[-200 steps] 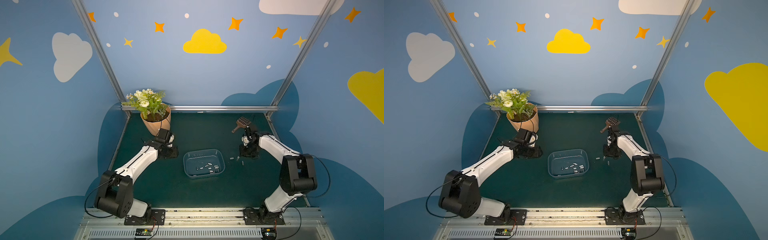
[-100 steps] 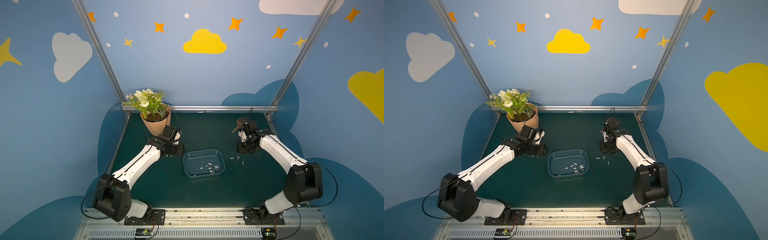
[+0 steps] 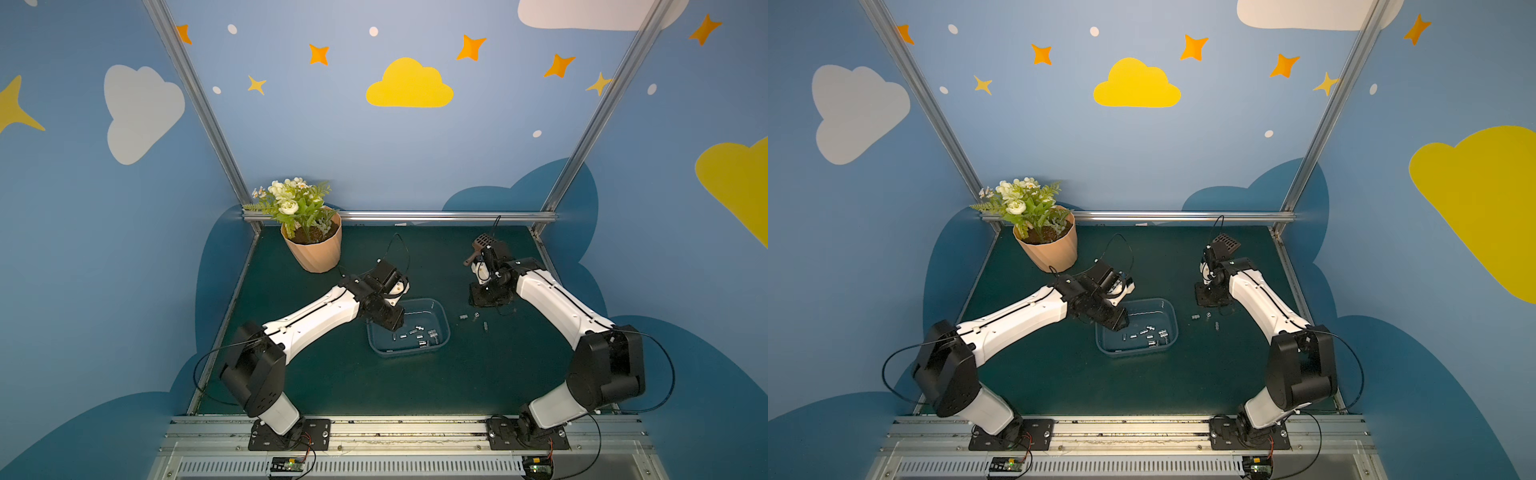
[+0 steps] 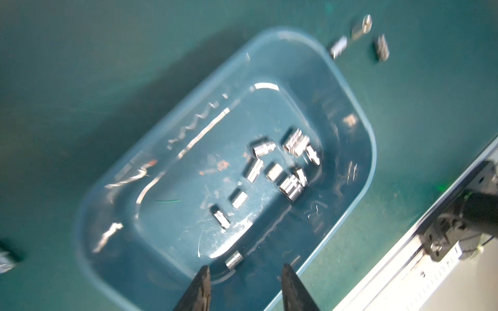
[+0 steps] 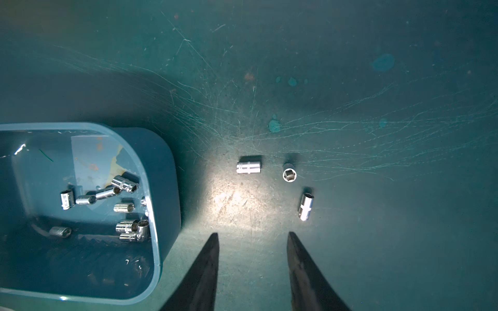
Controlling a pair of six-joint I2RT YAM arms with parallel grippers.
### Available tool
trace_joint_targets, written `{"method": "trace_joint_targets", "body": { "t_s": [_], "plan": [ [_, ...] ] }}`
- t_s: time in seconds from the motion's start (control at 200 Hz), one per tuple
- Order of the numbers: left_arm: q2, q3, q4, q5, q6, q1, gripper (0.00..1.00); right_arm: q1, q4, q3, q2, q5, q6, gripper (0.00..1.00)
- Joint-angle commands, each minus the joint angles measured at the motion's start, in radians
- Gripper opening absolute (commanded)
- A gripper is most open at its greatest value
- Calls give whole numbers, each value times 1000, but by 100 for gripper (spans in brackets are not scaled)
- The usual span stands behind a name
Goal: Take out the socket from the storage box
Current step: Pick up the socket head from the storage box.
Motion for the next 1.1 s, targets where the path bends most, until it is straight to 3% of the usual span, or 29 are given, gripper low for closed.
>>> {"method": "trace_joint_targets", "body": {
  "t_s": [0.0, 0.18, 0.486, 0.626, 1.096],
  "plan": [
    [56, 36, -59, -16, 16, -43, 45, 3, 2, -10, -8, -17, 2, 42],
    [149, 84, -74, -65, 22, -93, 46, 3, 5, -13, 0, -22, 0, 42],
    [266, 171, -15, -99, 7, -100, 46, 4, 21, -25, 23, -41, 3, 42],
    [324, 216, -11, -91, 48, -100, 43, 3, 25, -24, 31, -47, 3, 42],
    [464, 310, 2, -102, 197, -94, 45, 11, 24, -2, 70, -54, 8, 42]
  ]
}}
